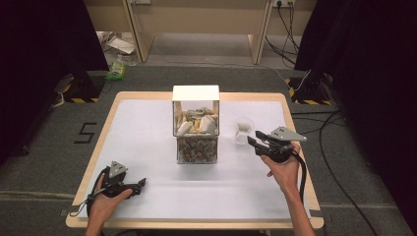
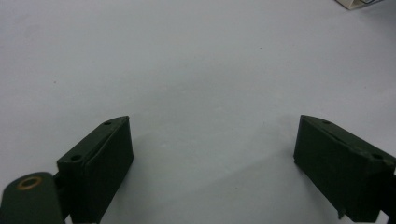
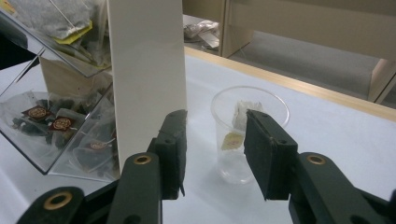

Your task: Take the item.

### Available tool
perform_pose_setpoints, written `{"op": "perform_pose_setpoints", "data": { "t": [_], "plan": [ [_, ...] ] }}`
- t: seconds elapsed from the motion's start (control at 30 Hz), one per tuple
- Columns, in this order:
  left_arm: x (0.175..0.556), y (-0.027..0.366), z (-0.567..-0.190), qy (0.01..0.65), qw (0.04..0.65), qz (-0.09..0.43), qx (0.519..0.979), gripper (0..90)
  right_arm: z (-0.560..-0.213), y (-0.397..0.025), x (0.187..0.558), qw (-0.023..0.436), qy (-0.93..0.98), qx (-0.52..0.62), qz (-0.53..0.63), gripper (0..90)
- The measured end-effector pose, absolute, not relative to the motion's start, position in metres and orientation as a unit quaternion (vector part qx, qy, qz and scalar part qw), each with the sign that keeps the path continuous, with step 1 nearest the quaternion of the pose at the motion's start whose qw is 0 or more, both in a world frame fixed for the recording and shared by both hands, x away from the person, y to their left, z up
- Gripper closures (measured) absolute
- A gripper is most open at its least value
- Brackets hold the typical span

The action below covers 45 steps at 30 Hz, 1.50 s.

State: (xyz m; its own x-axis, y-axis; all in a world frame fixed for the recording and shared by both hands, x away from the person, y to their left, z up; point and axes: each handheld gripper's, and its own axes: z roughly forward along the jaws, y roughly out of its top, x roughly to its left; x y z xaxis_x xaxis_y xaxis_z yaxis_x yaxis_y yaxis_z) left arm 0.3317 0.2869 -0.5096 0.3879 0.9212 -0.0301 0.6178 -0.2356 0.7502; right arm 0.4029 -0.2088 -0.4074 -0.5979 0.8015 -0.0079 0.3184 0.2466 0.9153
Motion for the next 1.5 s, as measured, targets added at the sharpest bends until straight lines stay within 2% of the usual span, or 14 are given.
{"op": "perform_pose_setpoints", "data": {
  "t": [0.2, 0.6, 0.93, 1.5],
  "plan": [
    [0.332, 0.287, -0.51, 0.509, 0.351, 0.216, 0.756, 10.8, -0.41, -0.211, 0.4, 0.243, 0.75, 0.378, 0.485, 53.9],
    [0.332, 0.287, -0.51, 0.509, 0.351, 0.216, 0.756, 10.8, -0.414, -0.212, 0.395, 0.234, 0.748, 0.392, 0.482, 38.3],
    [0.332, 0.287, -0.51, 0.509, 0.35, 0.216, 0.756, 10.8, -0.417, -0.214, 0.39, 0.23, 0.743, 0.414, 0.473, 20.7],
    [0.332, 0.287, -0.51, 0.509, 0.35, 0.216, 0.756, 10.8, -0.428, -0.223, 0.378, 0.226, 0.751, 0.414, 0.462, 20.5]
  ]
}}
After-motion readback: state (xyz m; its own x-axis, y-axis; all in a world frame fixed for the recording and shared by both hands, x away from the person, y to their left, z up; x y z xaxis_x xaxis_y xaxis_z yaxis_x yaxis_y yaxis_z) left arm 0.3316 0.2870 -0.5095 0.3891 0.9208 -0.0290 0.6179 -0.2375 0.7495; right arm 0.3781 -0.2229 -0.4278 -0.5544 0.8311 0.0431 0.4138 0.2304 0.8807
